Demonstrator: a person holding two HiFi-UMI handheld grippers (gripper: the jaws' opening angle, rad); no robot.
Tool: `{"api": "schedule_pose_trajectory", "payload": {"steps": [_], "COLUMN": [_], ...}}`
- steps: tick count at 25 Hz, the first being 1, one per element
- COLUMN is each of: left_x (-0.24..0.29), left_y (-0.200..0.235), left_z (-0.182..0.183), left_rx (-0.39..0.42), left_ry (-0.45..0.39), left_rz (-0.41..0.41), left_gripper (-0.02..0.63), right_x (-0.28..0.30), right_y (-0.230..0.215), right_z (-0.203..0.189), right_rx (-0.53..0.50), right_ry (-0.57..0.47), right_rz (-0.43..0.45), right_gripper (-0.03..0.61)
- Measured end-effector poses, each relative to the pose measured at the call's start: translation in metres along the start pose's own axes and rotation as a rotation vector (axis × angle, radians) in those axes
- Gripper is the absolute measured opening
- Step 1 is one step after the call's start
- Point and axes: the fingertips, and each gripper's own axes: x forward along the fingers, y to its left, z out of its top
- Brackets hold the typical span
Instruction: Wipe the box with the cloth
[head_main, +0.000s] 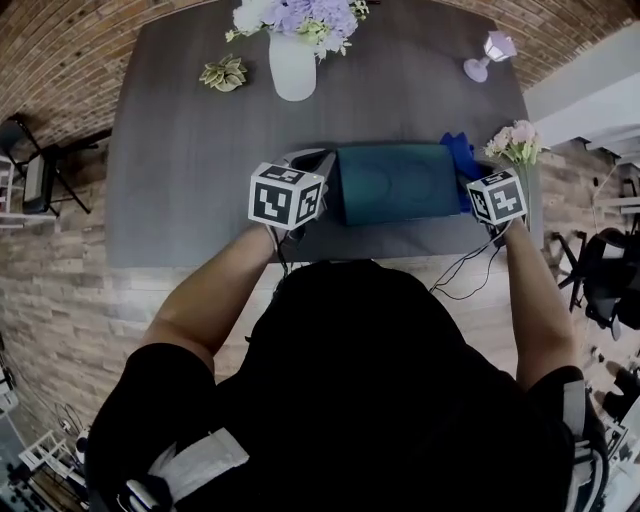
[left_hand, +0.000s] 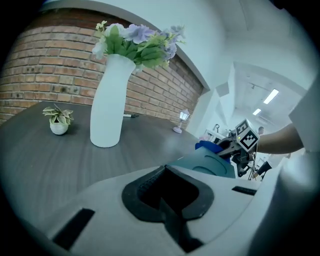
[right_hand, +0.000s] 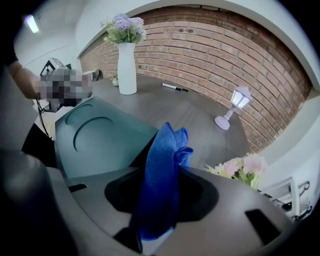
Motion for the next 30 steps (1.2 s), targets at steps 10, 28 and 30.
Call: {"api": "schedule_pose_trajectory", "payload": {"steps": [10,28,30], "left_x": [-0.01,-0.082,-0.093], "left_y": [0.018,0.072,0.082], "left_z": [-0.012,-0.019,-0.024], "left_rx": [0.028,-0.023,-0.044], "left_ry": [0.04,-0.039,-0.049], "left_rz": [-0.096,-0.002,0.029], "left_gripper": [0.009,0.009,0.009], "right_x": [-0.049,-0.047,-0.036], "right_y": [0.036,0.007,0.031], "right_z": [-0.065,0.044,0.066], "right_rx": [0.201,0.196,0.137], "right_ry": [0.005,-0.053,-0.06], "right_rz": [-0.017,-0.109,-0.051], "right_gripper": [0.146,0.146,0.146]}}
